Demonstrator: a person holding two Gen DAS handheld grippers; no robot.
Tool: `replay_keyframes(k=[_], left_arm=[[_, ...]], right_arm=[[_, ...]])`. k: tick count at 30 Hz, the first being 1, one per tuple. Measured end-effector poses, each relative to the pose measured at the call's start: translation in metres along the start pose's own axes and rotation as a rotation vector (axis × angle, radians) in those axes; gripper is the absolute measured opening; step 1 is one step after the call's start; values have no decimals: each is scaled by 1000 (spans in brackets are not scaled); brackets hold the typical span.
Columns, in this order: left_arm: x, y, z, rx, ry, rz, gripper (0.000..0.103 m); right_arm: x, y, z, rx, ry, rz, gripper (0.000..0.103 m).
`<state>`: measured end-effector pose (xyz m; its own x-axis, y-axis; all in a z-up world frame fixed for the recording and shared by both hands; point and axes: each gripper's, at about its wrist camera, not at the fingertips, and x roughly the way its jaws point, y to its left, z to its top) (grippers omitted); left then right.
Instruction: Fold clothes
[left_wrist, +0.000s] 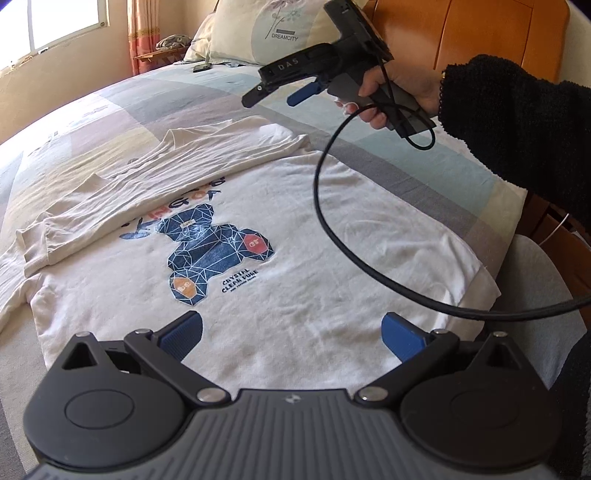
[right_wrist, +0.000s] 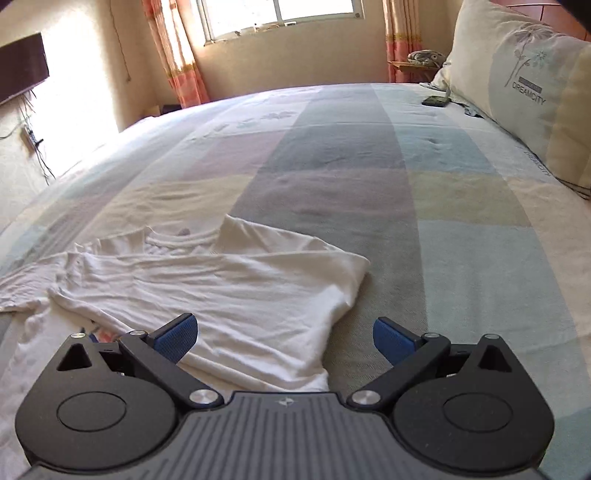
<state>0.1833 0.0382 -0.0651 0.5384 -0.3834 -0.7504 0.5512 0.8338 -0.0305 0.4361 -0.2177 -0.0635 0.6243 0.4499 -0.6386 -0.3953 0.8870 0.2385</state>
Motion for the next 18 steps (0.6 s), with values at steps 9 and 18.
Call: replay_keyframes(k=[9,18], left_arm=[[15,19,-3,-37,14,-20,102],[5,12,-7,-35,11,20,102]], right_arm=[[96,-24,24,66,89,-61,103],[21,-7,29,13,8,-27,103]])
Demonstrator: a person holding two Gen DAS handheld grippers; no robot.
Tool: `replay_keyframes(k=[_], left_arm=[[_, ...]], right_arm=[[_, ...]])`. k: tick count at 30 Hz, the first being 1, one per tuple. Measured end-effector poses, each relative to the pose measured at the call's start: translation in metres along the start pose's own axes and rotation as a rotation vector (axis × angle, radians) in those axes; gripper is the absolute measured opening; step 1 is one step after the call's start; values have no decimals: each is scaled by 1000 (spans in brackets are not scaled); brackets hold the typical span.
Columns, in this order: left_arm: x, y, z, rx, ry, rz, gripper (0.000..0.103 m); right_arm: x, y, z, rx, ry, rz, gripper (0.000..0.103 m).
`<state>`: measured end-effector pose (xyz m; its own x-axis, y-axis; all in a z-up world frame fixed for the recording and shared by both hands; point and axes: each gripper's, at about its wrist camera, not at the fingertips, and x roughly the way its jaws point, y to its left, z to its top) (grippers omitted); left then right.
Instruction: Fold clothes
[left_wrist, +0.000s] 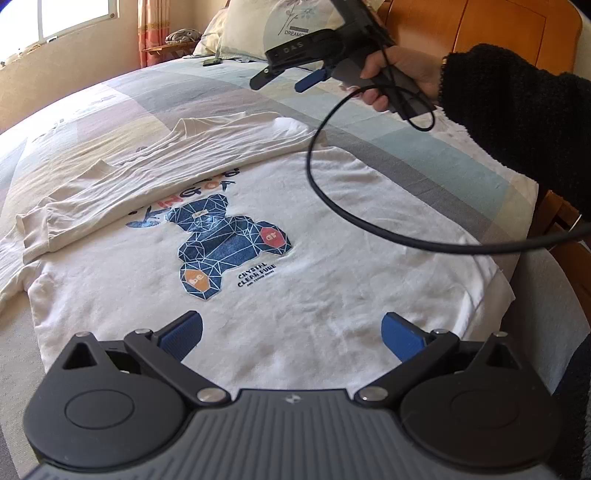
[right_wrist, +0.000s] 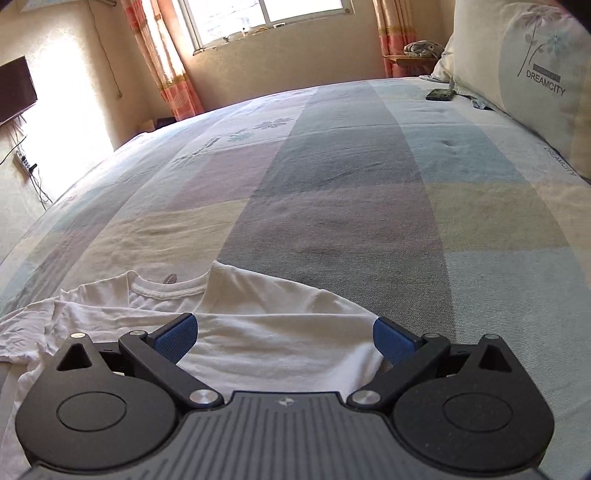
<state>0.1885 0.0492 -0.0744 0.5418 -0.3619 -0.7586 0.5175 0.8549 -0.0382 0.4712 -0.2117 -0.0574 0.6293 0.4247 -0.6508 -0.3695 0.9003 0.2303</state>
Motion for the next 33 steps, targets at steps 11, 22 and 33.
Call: replay_keyframes(k=[11,22,33], left_arm=[[-27,-14,-14,-39,17,113,102],[4,-43,-12,-31,-25,136,102],[25,-19,-35,-292,-45,78,102]], right_arm=[[-145,58,-100,-234,102,-22,103],[-116,117,-225,-199,216,-34,103],[-125,112,-243,-215,80,-35,103]])
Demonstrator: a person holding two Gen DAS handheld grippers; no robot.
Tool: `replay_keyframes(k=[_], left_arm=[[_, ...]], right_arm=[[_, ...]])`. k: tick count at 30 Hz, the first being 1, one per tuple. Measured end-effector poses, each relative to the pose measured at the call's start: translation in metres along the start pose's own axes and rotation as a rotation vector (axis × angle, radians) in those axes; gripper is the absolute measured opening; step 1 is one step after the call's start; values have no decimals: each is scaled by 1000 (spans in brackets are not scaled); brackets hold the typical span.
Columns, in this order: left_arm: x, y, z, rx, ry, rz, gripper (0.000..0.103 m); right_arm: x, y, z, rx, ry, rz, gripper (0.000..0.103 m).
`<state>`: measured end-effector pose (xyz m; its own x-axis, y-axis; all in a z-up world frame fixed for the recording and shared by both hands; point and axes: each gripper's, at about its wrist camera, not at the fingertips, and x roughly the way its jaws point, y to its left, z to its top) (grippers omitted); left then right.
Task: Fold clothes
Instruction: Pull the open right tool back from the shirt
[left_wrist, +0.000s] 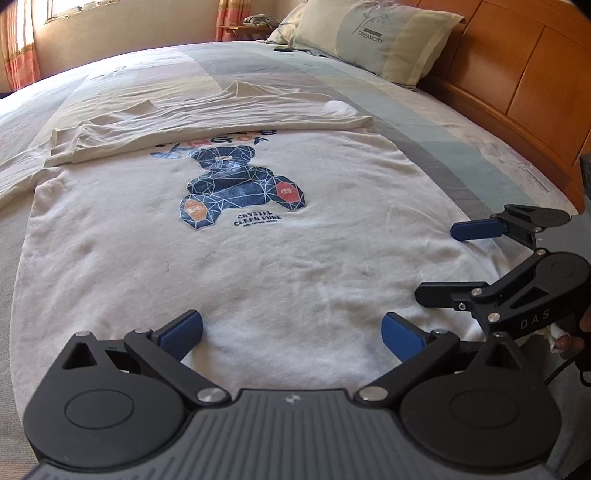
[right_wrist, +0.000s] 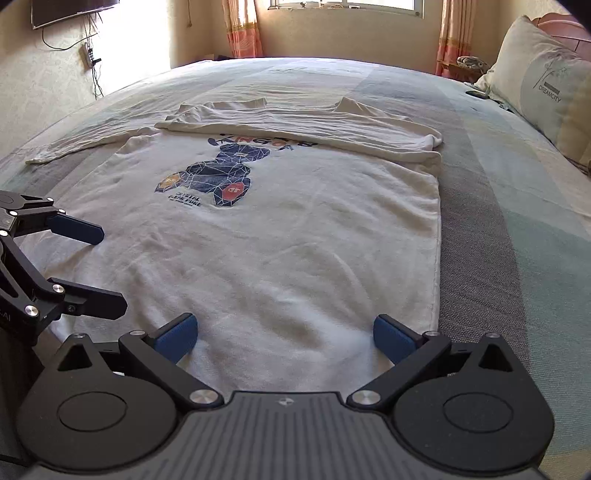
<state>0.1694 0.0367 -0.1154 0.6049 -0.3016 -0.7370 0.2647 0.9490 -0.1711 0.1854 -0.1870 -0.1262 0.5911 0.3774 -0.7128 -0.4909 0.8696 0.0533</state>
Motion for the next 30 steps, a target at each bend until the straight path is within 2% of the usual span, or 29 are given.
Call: replay_keyframes(k=[3,6,13,17,20,24,30], left_arm=[[-2,9,2,-60,-10,-38,102],[-5,13,-2,-67,-28,-60,102],[-8,-1,-15,60,-48,-10,102],[-10,-1,-5,75,3,-26,102],[-14,3,6,75,31,-60,102],[-36,23,28,76,-39,-56,102],[-78,100,61,5,-156,60,102]], right_arm=[[1,2,1,17,-8,-19,103],[2,4,1,36,-15,-41,103],[-1,6,-1,55,-17,-61,103],[-5,5,-5,47,-24,-53,103],[-7,1,-6,58,-36,-32,103],[-10,-12,-8,158,-94,28,103],[-22,-30,-4,381,-148,175,103]])
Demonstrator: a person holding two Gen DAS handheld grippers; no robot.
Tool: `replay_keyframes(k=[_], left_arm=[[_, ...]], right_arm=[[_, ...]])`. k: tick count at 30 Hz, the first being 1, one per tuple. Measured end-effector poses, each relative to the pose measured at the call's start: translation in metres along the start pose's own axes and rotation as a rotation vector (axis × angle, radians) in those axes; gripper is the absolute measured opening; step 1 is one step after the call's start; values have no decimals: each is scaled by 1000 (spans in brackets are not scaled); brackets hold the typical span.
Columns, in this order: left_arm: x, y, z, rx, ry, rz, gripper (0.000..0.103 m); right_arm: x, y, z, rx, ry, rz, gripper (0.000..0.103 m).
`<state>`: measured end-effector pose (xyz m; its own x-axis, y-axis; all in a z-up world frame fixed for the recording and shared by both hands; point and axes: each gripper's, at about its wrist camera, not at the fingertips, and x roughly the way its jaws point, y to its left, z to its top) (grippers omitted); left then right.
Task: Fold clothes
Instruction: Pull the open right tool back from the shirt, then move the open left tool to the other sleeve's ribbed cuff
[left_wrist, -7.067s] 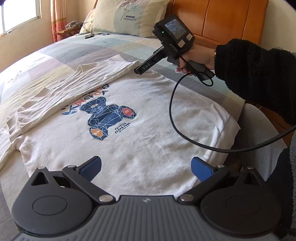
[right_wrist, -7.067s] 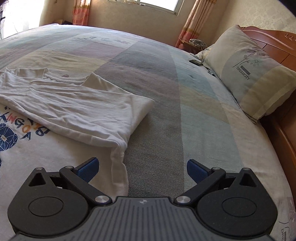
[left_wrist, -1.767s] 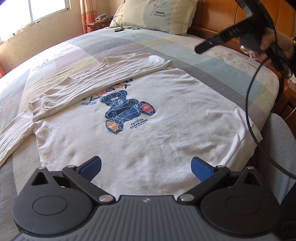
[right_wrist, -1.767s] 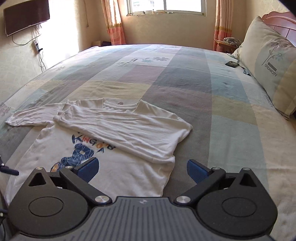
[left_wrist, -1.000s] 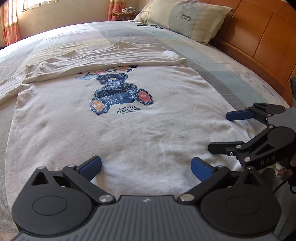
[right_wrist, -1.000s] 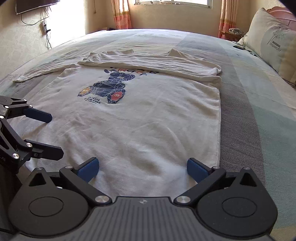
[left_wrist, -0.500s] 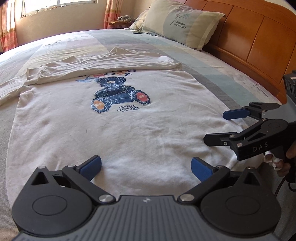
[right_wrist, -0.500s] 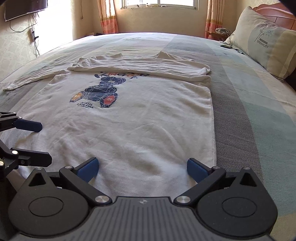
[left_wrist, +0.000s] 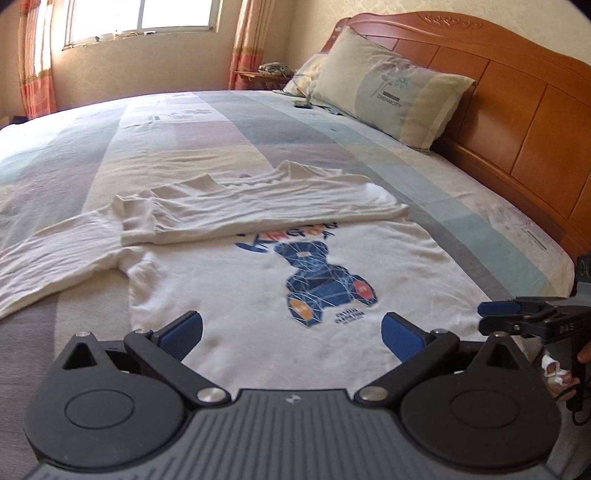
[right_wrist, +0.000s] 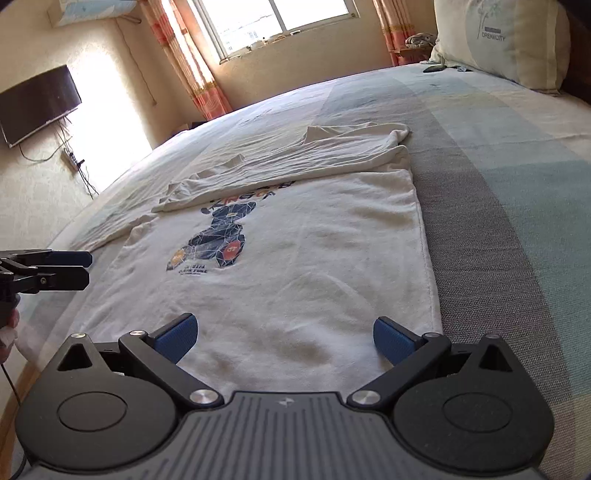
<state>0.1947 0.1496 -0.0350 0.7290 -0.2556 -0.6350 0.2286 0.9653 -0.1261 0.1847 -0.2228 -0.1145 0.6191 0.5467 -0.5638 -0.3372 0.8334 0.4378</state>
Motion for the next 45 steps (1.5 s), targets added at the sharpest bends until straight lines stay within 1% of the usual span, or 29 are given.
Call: replay_keyframes(k=[1,4,6,9,11,13,15,16,19,22,24,26,31,34,38,40,43,45], left_arm=[[-5,17,4,-16,-14,31,102],[-16,73,9,-94,-50,135,102],[-23,104,4,-154,-70,195,102],[-31,146,-10,-251,-93,260,102],[-34,171,-24,-330,-87,289,102],[-37,191,-38,-394,-95,306,102],[-39,207,-51,-449,-112,320,102],[-41,213,-56,-467,-123,324,102],[-45,231,-68,-508,-156,331,102],[-44,241,-73,-506,-177,341,102],[-39,251,-78,-514,-178,338,102],[-31,261,-82,-537,-161,325,102],[-22,275,-92,-557,-212,307,102],[-19,283,-89,-570,-231,291,102],[-11,293,-82,-565,-226,291,102],[-8,297,-79,-571,-229,288,102],[-5,303,-76,-582,-228,285,102],[-5,307,-75,-607,-236,278,102]], right_arm=[[-3,2,3,26,-10,29,103],[-10,18,10,40,-45,92,103],[-14,34,14,27,-73,120,103],[-18,59,20,-7,-109,157,103],[-18,81,24,-74,-115,142,103],[-11,105,28,-153,-99,99,103],[2,128,30,-222,-65,40,103],[8,138,29,-250,-47,21,103],[24,160,23,-298,-10,74,103],[38,176,16,-330,28,113,103],[48,181,11,-331,58,122,103],[54,183,8,-320,76,119,103],[64,186,6,-307,102,102,103],[70,184,6,-286,109,99,103],[79,182,5,-258,126,91,103],[81,184,3,-269,129,74,103],[84,185,2,-269,135,74,103],[86,185,2,-268,139,73,103]])
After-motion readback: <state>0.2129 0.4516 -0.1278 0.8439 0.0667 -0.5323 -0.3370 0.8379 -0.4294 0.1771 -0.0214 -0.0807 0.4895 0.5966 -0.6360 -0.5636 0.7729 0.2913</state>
